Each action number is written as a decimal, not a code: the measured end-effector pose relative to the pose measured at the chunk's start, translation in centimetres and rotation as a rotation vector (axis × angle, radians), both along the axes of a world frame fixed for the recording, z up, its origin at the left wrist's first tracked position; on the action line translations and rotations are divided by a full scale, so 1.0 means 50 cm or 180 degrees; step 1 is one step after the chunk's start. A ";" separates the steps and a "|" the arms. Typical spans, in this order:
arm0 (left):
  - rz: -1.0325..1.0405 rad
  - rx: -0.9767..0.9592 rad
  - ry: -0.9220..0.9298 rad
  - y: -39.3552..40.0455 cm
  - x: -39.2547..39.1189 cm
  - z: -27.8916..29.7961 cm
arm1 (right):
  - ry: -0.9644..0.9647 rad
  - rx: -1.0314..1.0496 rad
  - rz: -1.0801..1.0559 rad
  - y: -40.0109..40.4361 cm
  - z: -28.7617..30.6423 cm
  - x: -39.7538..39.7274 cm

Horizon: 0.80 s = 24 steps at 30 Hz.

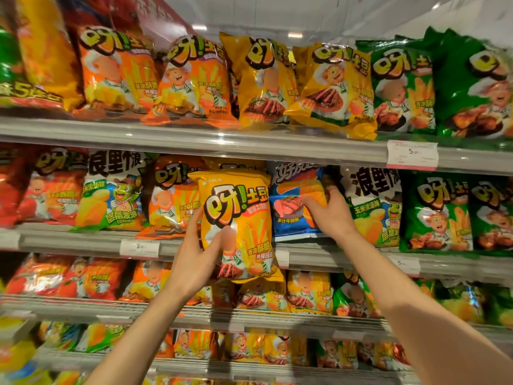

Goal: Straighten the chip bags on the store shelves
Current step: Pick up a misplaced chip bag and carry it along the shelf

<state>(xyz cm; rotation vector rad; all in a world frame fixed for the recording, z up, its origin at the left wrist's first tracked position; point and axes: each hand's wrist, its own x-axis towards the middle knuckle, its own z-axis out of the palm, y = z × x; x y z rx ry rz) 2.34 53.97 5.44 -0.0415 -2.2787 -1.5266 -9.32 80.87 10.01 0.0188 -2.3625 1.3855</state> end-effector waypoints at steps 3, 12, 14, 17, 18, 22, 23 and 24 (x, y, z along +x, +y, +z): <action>0.0035 -0.0012 -0.0034 -0.014 0.000 -0.005 | 0.0094 0.0077 0.0049 -0.005 0.031 0.011; 0.0020 0.0026 0.0038 -0.028 -0.001 -0.008 | 0.0049 0.0418 0.0271 0.037 0.024 0.125; -0.0017 0.0028 0.0079 -0.015 -0.006 -0.009 | 0.0001 0.0376 0.0303 0.060 0.002 0.156; -0.0203 -0.0004 0.0188 0.026 -0.015 0.002 | 0.0037 0.0168 0.0218 0.103 -0.019 0.193; -0.0242 -0.0023 0.0188 0.041 -0.021 0.006 | 0.0047 0.0101 0.0151 0.117 -0.022 0.202; -0.0260 -0.0137 0.0220 0.114 -0.046 0.032 | 0.0154 -0.0050 -0.0184 0.177 -0.026 0.233; -0.0186 -0.0177 0.0221 0.131 -0.055 0.038 | 0.0154 -0.0097 -0.0248 0.190 -0.027 0.240; -0.0136 -0.0220 0.0196 0.146 -0.068 0.043 | 0.0137 -0.0123 -0.0304 0.203 -0.029 0.246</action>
